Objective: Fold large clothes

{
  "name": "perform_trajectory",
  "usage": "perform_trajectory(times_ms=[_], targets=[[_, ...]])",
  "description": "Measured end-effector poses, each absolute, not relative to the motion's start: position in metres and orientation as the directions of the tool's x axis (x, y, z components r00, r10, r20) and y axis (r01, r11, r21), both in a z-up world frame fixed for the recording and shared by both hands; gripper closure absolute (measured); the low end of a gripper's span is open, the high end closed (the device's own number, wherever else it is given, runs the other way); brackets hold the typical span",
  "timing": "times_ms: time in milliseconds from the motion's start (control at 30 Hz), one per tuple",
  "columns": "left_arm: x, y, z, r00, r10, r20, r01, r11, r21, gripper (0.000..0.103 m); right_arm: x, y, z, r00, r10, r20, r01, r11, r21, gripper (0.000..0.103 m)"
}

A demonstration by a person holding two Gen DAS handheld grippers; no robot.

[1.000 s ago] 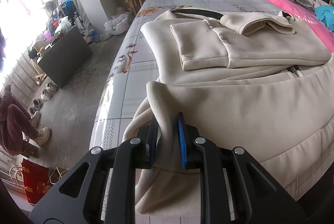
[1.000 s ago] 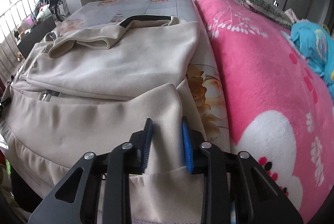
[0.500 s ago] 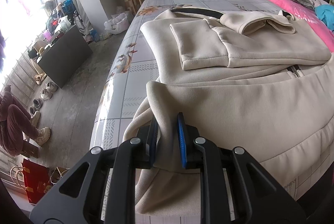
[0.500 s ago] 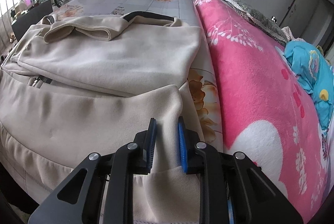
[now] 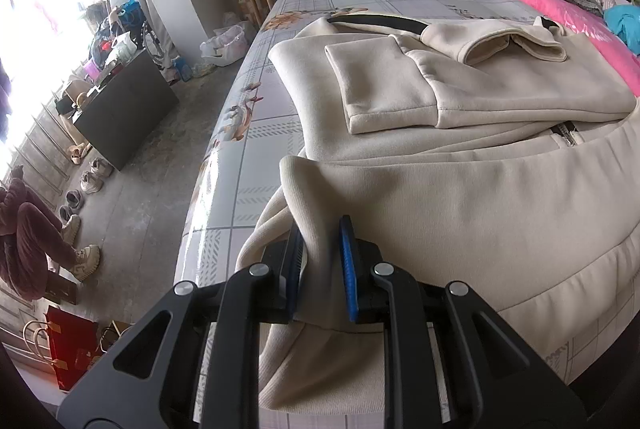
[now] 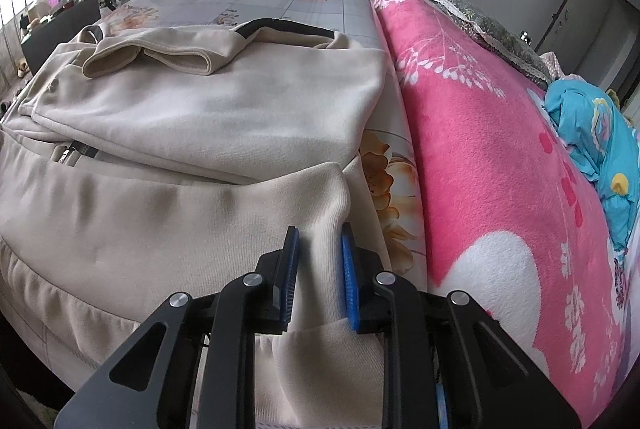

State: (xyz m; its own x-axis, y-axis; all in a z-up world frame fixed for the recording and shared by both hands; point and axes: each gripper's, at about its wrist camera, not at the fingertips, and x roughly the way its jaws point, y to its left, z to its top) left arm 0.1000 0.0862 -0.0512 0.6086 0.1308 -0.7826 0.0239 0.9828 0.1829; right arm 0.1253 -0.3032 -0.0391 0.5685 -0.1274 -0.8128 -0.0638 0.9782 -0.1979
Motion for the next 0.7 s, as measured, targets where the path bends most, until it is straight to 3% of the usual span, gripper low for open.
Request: perform_trajectory(times_ms=[700], targets=[[0.099,0.0876,-0.0514,0.608,0.135,-0.783,0.026,0.982,0.189,0.086,0.1258,-0.303,-0.0397,0.569,-0.129,-0.812,-0.063,0.978,-0.199,0.083]])
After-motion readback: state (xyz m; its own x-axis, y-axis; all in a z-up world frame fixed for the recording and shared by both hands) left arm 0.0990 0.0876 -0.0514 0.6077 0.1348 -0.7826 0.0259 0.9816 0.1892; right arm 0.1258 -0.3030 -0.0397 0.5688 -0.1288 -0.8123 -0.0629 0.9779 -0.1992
